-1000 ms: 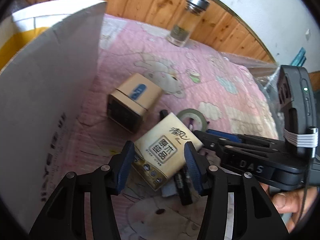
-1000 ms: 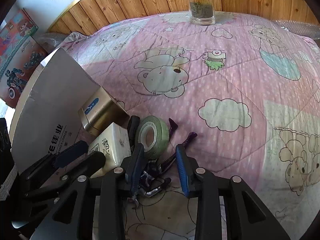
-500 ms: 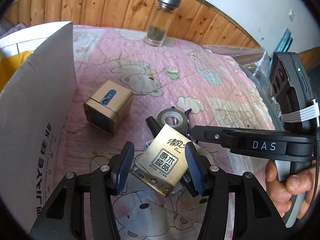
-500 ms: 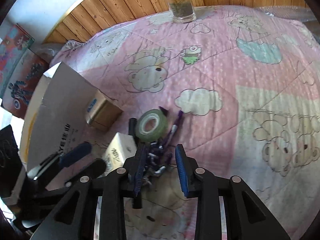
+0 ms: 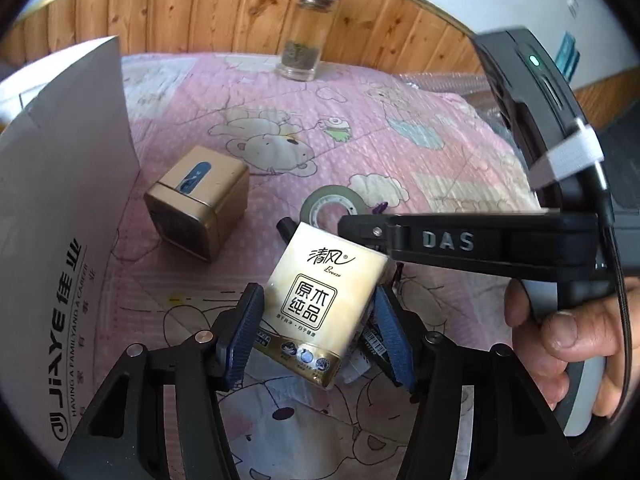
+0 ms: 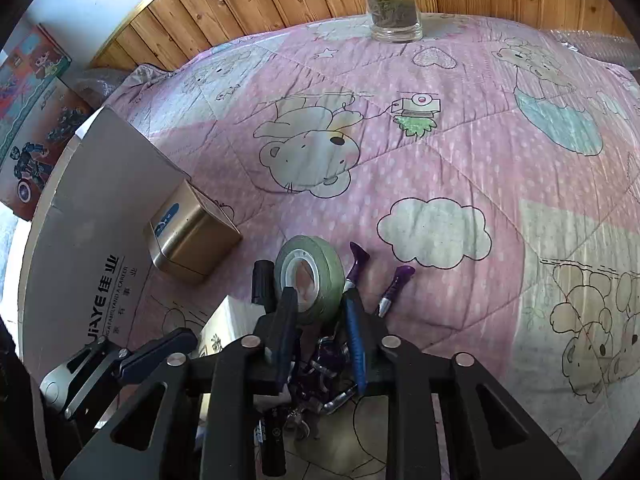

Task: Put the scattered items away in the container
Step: 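Grasp the tissue pack with the left gripper while the right gripper grasps the tape roll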

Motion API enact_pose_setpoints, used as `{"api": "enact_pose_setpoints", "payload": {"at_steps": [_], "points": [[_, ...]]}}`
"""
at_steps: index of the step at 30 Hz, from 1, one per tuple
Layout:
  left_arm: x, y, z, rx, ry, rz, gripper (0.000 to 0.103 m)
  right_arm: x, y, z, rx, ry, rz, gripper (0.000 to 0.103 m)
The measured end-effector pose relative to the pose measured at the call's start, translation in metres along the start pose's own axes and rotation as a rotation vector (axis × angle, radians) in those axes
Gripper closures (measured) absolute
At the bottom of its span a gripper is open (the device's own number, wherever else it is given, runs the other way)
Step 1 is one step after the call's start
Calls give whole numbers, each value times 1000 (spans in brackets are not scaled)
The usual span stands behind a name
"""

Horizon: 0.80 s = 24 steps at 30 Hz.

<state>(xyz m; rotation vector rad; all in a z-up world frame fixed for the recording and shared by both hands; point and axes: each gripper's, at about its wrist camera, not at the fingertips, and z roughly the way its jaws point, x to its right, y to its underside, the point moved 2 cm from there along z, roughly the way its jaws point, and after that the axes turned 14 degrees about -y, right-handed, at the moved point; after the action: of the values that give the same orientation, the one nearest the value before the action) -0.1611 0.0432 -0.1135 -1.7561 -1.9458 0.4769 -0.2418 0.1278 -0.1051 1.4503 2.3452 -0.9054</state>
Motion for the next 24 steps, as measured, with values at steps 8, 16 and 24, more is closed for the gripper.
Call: {"api": "enact_pose_setpoints", "payload": {"at_steps": [8,16,24], "points": [[-30,-3,4,-49,29,-158,56,5,1,-23,29,-90,84,91],[-34,0,8,-38,-17,-164,44,-10,-4,1,-2,-53,-8,89],[-22,3,16,-59,-67,-71,44,-4,-4,18,-25,-138,44,92]]}}
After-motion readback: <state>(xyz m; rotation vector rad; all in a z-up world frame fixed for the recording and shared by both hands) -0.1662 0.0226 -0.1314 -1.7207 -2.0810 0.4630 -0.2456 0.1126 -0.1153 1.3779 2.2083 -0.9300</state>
